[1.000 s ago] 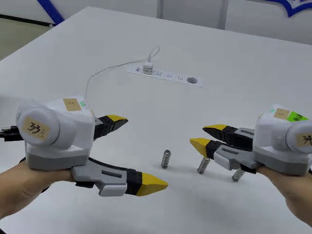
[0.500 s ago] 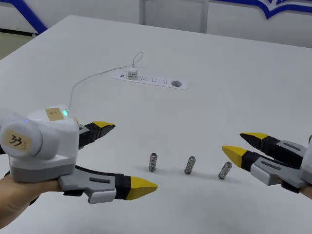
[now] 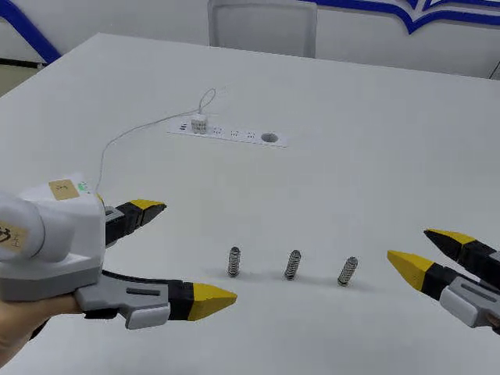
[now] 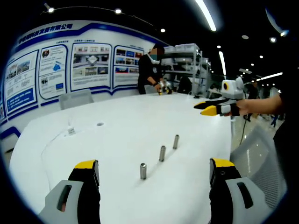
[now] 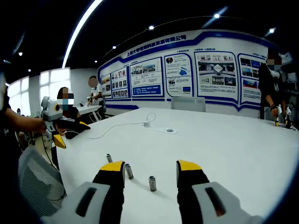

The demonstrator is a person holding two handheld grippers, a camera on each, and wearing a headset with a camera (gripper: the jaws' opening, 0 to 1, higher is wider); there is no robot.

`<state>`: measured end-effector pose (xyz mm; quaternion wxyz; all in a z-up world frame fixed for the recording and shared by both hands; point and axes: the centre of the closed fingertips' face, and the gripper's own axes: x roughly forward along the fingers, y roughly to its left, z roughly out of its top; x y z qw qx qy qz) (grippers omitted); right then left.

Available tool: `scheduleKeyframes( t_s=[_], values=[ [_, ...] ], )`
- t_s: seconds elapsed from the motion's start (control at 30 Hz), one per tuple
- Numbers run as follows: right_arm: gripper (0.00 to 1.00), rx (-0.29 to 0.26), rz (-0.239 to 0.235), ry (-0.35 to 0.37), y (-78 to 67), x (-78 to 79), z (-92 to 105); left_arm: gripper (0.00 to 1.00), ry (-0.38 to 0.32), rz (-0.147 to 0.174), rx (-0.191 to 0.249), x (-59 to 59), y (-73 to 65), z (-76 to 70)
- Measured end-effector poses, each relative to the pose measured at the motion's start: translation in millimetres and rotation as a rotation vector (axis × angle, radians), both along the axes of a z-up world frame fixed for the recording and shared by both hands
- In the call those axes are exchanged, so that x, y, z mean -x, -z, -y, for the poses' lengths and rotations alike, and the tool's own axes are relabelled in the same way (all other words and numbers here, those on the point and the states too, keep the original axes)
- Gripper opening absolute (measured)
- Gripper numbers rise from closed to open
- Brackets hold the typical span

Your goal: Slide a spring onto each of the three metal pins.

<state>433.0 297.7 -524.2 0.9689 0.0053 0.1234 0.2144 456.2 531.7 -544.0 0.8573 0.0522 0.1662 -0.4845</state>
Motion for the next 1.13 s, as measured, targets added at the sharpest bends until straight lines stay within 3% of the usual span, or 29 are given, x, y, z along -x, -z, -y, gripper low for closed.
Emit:
scheduleKeyframes(
  t_s=[0.1, 0.3, 0.63, 0.83, 1.13],
  values=[
    [0.55, 0.014, 0.006, -0.022, -6.9, 6.1, -1.5, 1.00, -0.005, 0.004, -0.006, -0.9, -0.3, -1.7],
    [0.58, -0.020, 0.021, -0.010, -16.7, 8.9, 2.6, 1.00, -0.015, 0.004, -0.006, -2.0, -1.8, -5.5],
    [0.71, -0.007, -0.018, -0.023, -7.6, 21.1, 0.2, 1.00, -0.025, 0.004, -0.009, -1.2, -0.5, -7.9],
    [0.76, -0.057, -0.035, -0.003, -2.9, 27.5, 0.4, 1.00, -0.031, 0.004, -0.010, -0.9, -0.3, -7.8],
    [0.79, -0.071, -0.038, 0.012, -2.2, 30.9, 1.8, 1.00, -0.027, 0.003, -0.014, 1.6, -0.6, -5.6]
  ],
)
